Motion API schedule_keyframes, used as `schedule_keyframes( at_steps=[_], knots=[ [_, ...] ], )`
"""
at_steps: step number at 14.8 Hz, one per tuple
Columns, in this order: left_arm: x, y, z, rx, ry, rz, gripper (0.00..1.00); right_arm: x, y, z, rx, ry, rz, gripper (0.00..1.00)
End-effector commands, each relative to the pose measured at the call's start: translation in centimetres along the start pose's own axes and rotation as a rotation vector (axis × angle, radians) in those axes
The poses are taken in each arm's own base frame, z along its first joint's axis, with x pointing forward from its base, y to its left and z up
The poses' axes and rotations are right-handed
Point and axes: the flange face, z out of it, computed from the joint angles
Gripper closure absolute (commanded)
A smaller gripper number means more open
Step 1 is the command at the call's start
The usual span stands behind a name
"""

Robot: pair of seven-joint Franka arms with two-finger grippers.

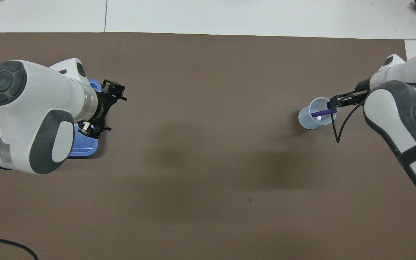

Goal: Right arm passes pens to left for tray arrangement
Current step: 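Move the left gripper to mid-table while the right gripper grasps the purple pen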

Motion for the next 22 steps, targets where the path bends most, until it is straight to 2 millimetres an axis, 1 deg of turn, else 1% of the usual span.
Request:
schedule_keyframes(
  at_steps=[1, 2, 4, 7, 9, 10, 11, 13, 14, 16, 18, 20, 22],
  knots=[
    [-2.5, -1.1, -0.7, 0.072, -0.026, -0.039, 0.00, -0.4, -0.4, -0.5, -0.011, -0.022, 0.015, 0.62],
    [-2.8, -0.9, -1.0, 0.064, -0.024, -0.049, 0.00, -0.4, -0.4, -0.6, -0.010, -0.023, 0.016, 0.62],
    [-4.5, 0.0, -1.7, 0.036, -0.020, -0.089, 0.00, -0.4, -0.4, -0.6, -0.010, -0.025, 0.016, 0.64],
    [-5.5, 0.4, -2.8, 0.006, -0.034, -0.106, 0.00, -0.5, -0.4, -0.4, -0.009, -0.028, 0.017, 0.67],
    [-6.9, 0.5, -4.0, -0.018, -0.061, -0.101, 0.00, -0.7, -0.2, -0.4, -0.007, -0.036, 0.020, 0.69],
    [-8.1, 0.5, -4.3, -0.020, -0.071, -0.091, 0.00, -0.8, -0.1, -0.4, -0.005, -0.043, 0.021, 0.70],
    [-8.9, 0.3, -4.4, -0.017, -0.072, -0.089, 0.00, -0.9, 0.1, -0.5, -0.005, -0.042, 0.024, 0.70],
    [-9.3, 0.1, -4.4, -0.019, -0.074, -0.097, 0.00, -0.9, -0.1, -0.4, -0.004, -0.047, 0.024, 0.70],
    [-9.2, 0.3, -4.6, -0.027, -0.082, -0.122, 0.00, -0.9, -0.1, -0.5, -0.004, -0.047, 0.025, 0.70],
    [-8.7, 0.4, -4.7, -0.036, -0.099, -0.207, 0.00, -1.1, -0.1, -0.6, 0.003, -0.059, 0.059, 0.64],
    [-8.6, 0.4, -4.7, -0.042, -0.102, -0.224, 0.00, -1.2, -0.2, -0.9, 0.002, -0.061, 0.064, 0.63],
    [-8.5, 0.7, -4.8, -0.074, -0.142, -0.264, 0.00, -1.3, -0.1, -0.9, 0.003, -0.063, 0.064, 0.64],
    [-8.5, 0.8, -4.8, -0.078, -0.143, -0.294, 0.00, -1.3, 0.0, -0.9, 0.003, -0.061, 0.063, 0.66]
  ],
)
